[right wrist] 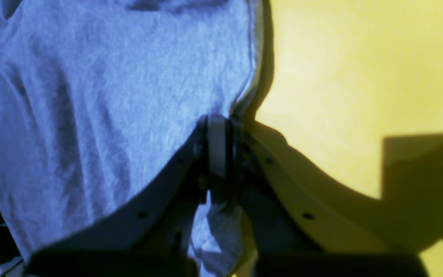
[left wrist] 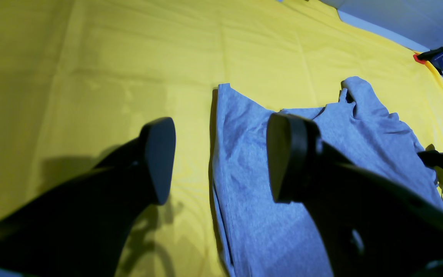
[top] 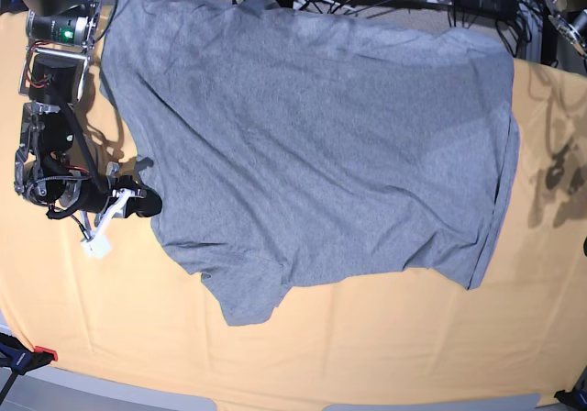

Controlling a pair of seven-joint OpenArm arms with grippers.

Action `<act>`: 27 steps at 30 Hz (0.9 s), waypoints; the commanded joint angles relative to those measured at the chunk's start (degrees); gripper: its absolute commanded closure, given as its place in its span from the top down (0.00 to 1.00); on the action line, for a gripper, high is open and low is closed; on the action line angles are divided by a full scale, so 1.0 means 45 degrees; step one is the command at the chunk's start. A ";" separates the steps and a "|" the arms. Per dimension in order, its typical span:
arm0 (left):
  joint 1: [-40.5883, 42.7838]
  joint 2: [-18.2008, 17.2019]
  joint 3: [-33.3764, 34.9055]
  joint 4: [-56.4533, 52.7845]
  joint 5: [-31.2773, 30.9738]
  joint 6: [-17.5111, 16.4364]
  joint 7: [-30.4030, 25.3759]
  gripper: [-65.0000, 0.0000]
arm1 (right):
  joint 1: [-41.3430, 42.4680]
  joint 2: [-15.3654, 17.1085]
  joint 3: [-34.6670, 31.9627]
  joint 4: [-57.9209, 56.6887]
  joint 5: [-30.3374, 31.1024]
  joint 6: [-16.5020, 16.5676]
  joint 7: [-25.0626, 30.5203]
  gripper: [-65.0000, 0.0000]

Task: Layout the t-shirt on the table in an organized manner, then fold the t-shirt properly
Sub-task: 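Grasp the hem corner with the right gripper and the opposite hem corner with the left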

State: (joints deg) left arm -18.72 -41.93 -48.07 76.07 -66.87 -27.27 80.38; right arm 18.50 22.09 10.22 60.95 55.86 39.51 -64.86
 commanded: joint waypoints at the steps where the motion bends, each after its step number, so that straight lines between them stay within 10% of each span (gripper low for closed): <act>1: -0.0219 -0.0379 -0.0083 0.0199 -0.0253 -0.0034 -0.0447 0.60 | 0.0539 0.0262 0.0063 0.0160 0.0180 0.0110 0.0321 0.00; 9: -0.0223 -0.0379 -0.0083 0.0199 -0.0160 -0.0767 -0.0636 0.60 | 0.2079 0.0850 0.0063 0.0185 -0.2307 0.0073 0.0311 0.00; 17: -0.0471 -0.0257 -0.0083 0.0199 0.0622 -0.1375 -0.0923 0.60 | 0.2137 0.0918 0.0063 0.0185 -0.6144 -0.1559 0.0466 0.00; 22: -0.0466 0.0204 0.0262 0.0194 0.1122 -0.1345 -0.1467 0.60 | 0.2132 0.1103 0.0073 0.0180 -0.7300 -0.2973 0.0457 0.00; 27: -0.0466 0.1010 0.1205 0.0175 0.2603 -0.0889 -0.2472 0.60 | 0.2137 0.1132 0.0073 0.0180 -0.6810 -0.2744 0.0461 0.00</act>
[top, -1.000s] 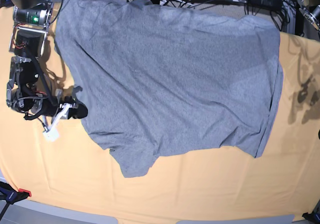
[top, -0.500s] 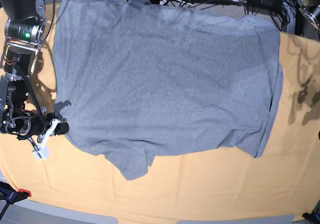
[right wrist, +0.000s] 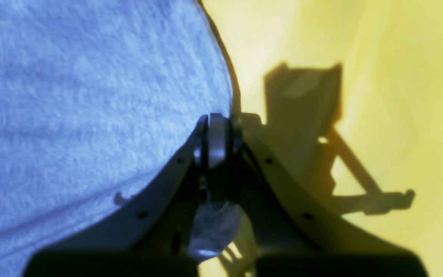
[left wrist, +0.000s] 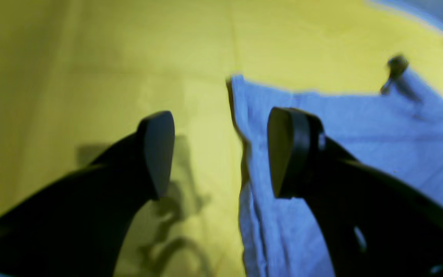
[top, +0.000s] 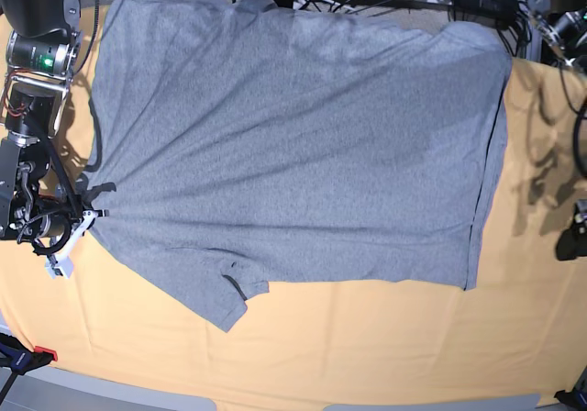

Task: Layout the t-shirt on the table in an organized manner, then fold the t-shirt properly
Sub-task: 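Grasp the hem corner with the right gripper and the opposite hem corner with the left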

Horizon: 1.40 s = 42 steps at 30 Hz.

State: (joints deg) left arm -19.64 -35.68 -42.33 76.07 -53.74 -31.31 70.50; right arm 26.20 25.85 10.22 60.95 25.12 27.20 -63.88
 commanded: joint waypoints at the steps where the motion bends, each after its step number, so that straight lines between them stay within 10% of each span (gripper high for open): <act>1: -0.0267 -0.0233 0.0117 0.0175 0.0083 0.0010 -0.0627 0.60 | 0.0427 0.0325 0.0073 0.0180 0.0180 0.0092 0.0243 0.02; 6: -0.0777 0.0432 0.1156 0.0136 0.1438 0.0010 -0.1690 0.60 | 0.0432 0.0447 0.0078 0.0180 0.0559 0.0053 0.0437 0.49; 15: -0.2463 0.0495 0.2987 0.0141 0.7082 -0.0165 -0.4260 0.60 | 0.0457 0.1127 0.0087 0.0180 0.0559 0.0092 0.1083 0.49; 19: -0.2812 0.0525 0.3735 0.0136 0.7951 0.1326 -0.4235 0.60 | 0.0461 0.1496 0.0083 0.0180 0.0578 0.0097 0.1292 0.49; 42: -0.2807 0.2268 0.4653 -0.5683 0.7203 0.1107 -0.7529 0.60 | 0.0461 0.1705 0.0087 0.0180 0.0763 0.0097 0.1287 0.48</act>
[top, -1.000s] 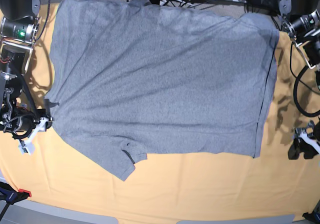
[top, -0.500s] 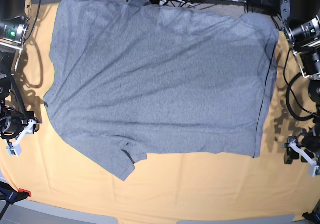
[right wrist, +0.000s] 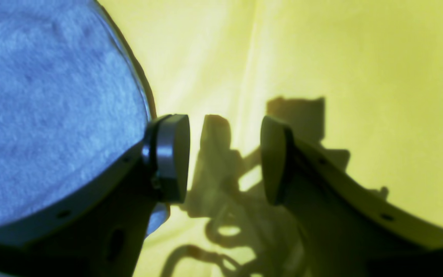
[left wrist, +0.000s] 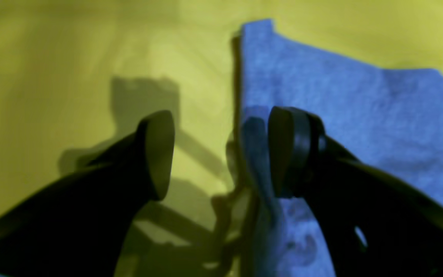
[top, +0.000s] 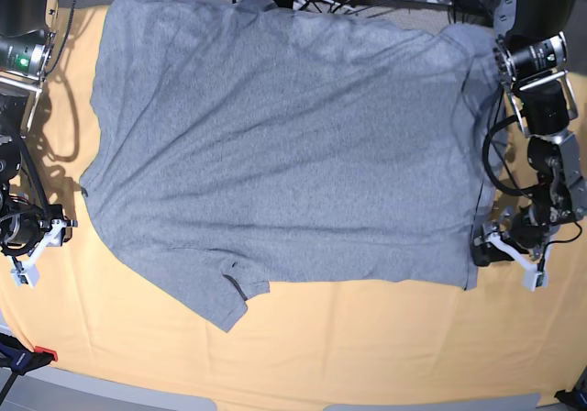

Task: Layout the t-shirt on the table in an organized manner, then fold the t-shirt properly
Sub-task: 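Grasp the hem corner with the right gripper and the opposite hem corner with the left, then pull both hem corners apart and away from the collar to stretch the shirt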

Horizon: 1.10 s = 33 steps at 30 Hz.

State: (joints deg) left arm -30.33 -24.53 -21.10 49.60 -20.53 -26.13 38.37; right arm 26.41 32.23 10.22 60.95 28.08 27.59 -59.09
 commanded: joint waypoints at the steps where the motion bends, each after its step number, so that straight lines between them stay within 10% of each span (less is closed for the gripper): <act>1: -0.0432 -0.0107 -0.0063 0.0199 -0.0141 -0.0039 -0.0515 0.60 | 0.0408 0.0291 0.0087 0.0180 0.0102 0.0010 0.0219 0.48; 13: -0.0432 0.0340 -0.0063 0.0199 0.0933 0.1137 -0.1326 0.60 | 0.0413 0.0287 0.0087 0.0180 0.0151 0.0010 -0.0010 0.48; 28: -0.0476 0.0656 -0.0063 -0.1141 -0.1928 -0.2744 -0.0044 0.59 | 0.0408 0.0287 0.0087 0.0180 0.0146 0.0010 -0.0005 0.48; 33: -0.0840 0.0646 -0.0063 -0.1137 -0.2084 -0.2871 -0.0068 0.39 | 0.0403 0.0277 0.0087 0.0180 0.0151 0.0015 -0.0005 0.48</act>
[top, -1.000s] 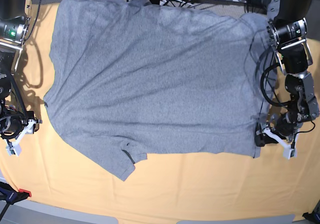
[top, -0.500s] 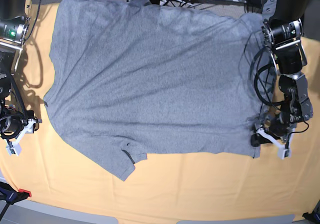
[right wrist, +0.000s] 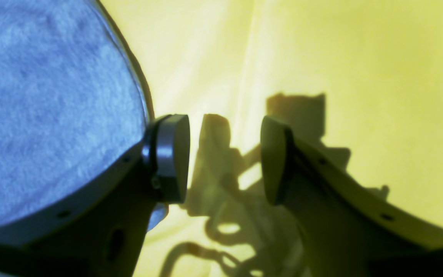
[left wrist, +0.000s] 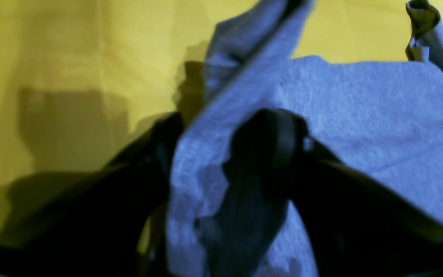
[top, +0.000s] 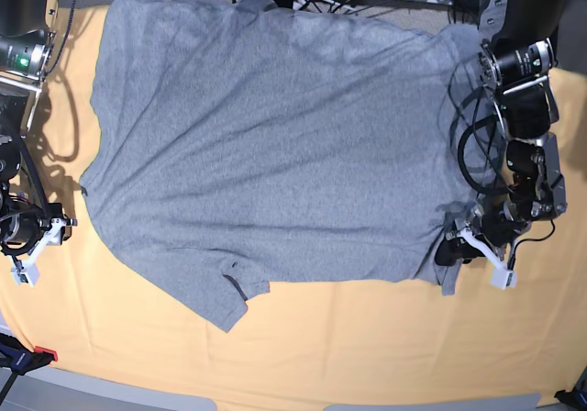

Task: Layout the t-shirt on the table in an organized manner, then fold the t-shirt properly
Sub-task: 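Pull both hem corners apart and away from the collar to stretch the shirt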

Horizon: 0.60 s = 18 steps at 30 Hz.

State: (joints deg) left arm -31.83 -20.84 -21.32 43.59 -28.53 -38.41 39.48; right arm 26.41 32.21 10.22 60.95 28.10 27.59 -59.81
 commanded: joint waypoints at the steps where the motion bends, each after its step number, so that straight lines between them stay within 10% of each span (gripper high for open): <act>1: -0.0578 -0.0194 -0.0015 0.0204 -0.0306 -0.0141 -0.0379 0.34 | 0.0408 0.0282 0.0087 0.0180 0.0146 0.0019 0.0160 0.48; 6: -0.0971 -0.0243 -0.0015 0.0204 -0.0301 -0.0136 -0.0379 0.00 | 0.0403 0.0282 0.0083 0.0180 0.0758 0.0175 0.0398 0.48; 18: -0.1005 -0.0238 -0.0015 0.0204 -0.0306 -0.0131 -0.0379 0.00 | 0.0301 -0.0248 0.0083 0.0175 0.1807 0.1282 0.2040 0.62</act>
State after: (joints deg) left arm -34.44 -21.10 -21.32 43.55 -28.53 -38.41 39.05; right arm 26.15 29.71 10.22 60.95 35.62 33.08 -51.81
